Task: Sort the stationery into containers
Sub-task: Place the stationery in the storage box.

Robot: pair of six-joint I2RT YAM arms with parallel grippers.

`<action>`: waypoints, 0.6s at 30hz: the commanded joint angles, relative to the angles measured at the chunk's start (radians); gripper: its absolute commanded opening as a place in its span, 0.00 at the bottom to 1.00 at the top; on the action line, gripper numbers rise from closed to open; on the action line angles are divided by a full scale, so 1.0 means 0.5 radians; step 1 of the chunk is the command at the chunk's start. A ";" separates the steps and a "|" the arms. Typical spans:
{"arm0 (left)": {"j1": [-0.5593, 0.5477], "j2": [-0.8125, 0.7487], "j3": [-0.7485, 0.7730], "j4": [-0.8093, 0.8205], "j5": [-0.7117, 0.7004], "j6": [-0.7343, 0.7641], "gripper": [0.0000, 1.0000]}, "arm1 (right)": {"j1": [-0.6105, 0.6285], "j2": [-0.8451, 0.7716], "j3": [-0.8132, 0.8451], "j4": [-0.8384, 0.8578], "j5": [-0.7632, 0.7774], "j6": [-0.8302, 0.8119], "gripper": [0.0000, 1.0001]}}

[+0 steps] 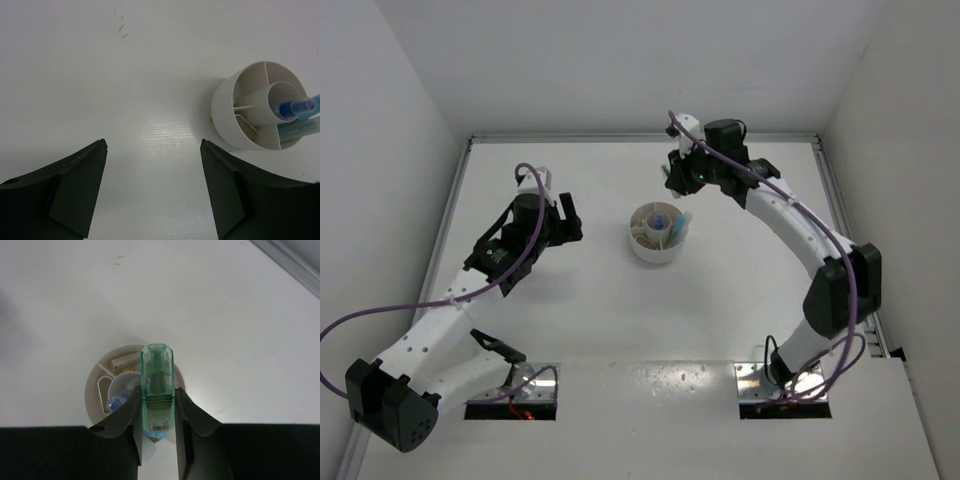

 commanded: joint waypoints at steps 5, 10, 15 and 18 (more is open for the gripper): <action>0.012 -0.021 -0.004 0.072 0.006 0.026 0.81 | -0.011 0.508 0.391 -0.018 -0.066 0.287 0.00; 0.012 -0.021 -0.004 0.072 0.006 0.026 0.81 | -0.011 0.597 0.409 0.068 -0.066 0.248 0.00; 0.012 -0.021 -0.004 0.072 0.006 0.044 0.81 | -0.011 0.662 0.416 0.068 0.007 0.226 0.00; 0.012 -0.021 -0.004 0.072 0.006 0.044 0.81 | -0.011 0.680 0.416 0.004 0.038 0.171 0.00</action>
